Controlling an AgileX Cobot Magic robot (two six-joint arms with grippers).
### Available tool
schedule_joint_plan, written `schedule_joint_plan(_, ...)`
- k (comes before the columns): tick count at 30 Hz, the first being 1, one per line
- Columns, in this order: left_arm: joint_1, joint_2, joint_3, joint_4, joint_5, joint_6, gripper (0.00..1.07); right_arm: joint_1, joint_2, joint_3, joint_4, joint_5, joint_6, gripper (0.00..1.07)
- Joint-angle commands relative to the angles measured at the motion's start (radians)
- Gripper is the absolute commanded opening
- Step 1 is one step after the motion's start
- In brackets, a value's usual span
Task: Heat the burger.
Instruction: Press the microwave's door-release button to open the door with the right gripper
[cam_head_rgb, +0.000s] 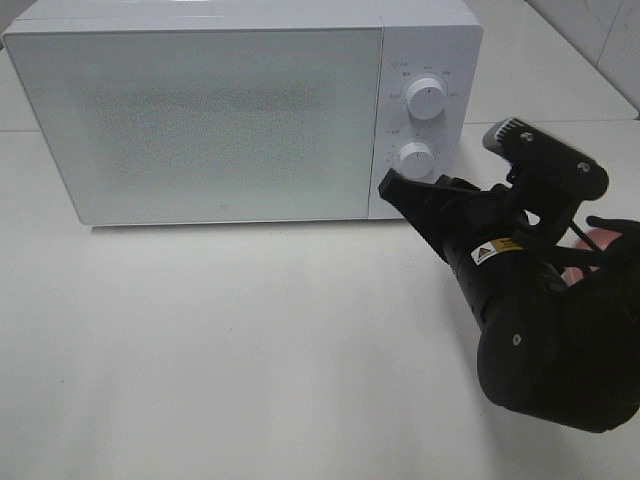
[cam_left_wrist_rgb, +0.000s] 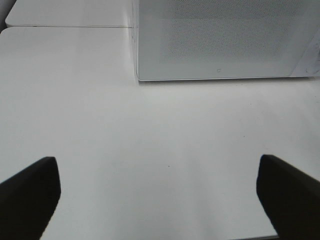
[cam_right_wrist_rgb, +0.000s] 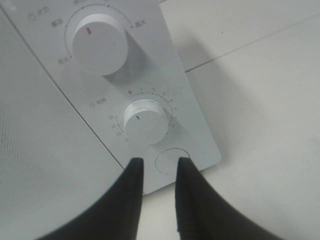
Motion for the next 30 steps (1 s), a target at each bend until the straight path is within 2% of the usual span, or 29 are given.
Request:
schedule_joint_plan(1, -0.002, -0.014, 0.001, -0.011, -0.006, 0.003, 1.0, 0.003, 0.001, -0.007, -0.002, 0.035, 0.275, 0.08)
schedule_joint_plan(2, -0.002, -0.014, 0.001, -0.011, -0.006, 0.003, 1.0, 0.003, 0.001, -0.007, -0.002, 0.035, 0.275, 0.08)
schedule_joint_plan(3, -0.002, -0.014, 0.001, -0.011, -0.006, 0.003, 1.0, 0.003, 0.001, -0.007, -0.003, 0.036, 0.441, 0.05)
schedule_joint_plan(4, -0.002, -0.014, 0.001, -0.011, -0.006, 0.003, 1.0, 0.003, 0.001, -0.007, -0.003, 0.036, 0.441, 0.05)
schedule_joint_plan(5, -0.002, -0.014, 0.001, -0.011, -0.006, 0.003, 1.0, 0.003, 0.001, -0.007, -0.003, 0.036, 0.6, 0.03)
schedule_joint_plan(6, -0.002, -0.014, 0.001, -0.011, -0.006, 0.003, 1.0, 0.003, 0.001, -0.007, -0.003, 0.036, 0.6, 0.03)
schedule_joint_plan(7, -0.002, -0.014, 0.001, -0.011, -0.006, 0.003, 1.0, 0.003, 0.001, -0.007, -0.004, 0.037, 0.728, 0.0)
schedule_joint_plan(10, -0.002, -0.014, 0.001, -0.011, -0.006, 0.003, 1.0, 0.003, 0.001, -0.007, -0.014, 0.059, 0.844, 0.0)
schedule_joint_plan(14, -0.002, -0.014, 0.001, -0.011, -0.006, 0.003, 1.0, 0.003, 0.001, -0.007, -0.058, 0.091, 0.913, 0.0)
schedule_joint_plan(23, -0.002, -0.014, 0.001, -0.011, -0.006, 0.003, 1.0, -0.006, 0.001, -0.007, -0.061, 0.141, 0.937, 0.0)
schedule_joint_plan(30, -0.002, -0.014, 0.001, -0.011, -0.006, 0.003, 1.0, -0.074, 0.001, -0.009, -0.133, 0.199, 0.941, 0.0)
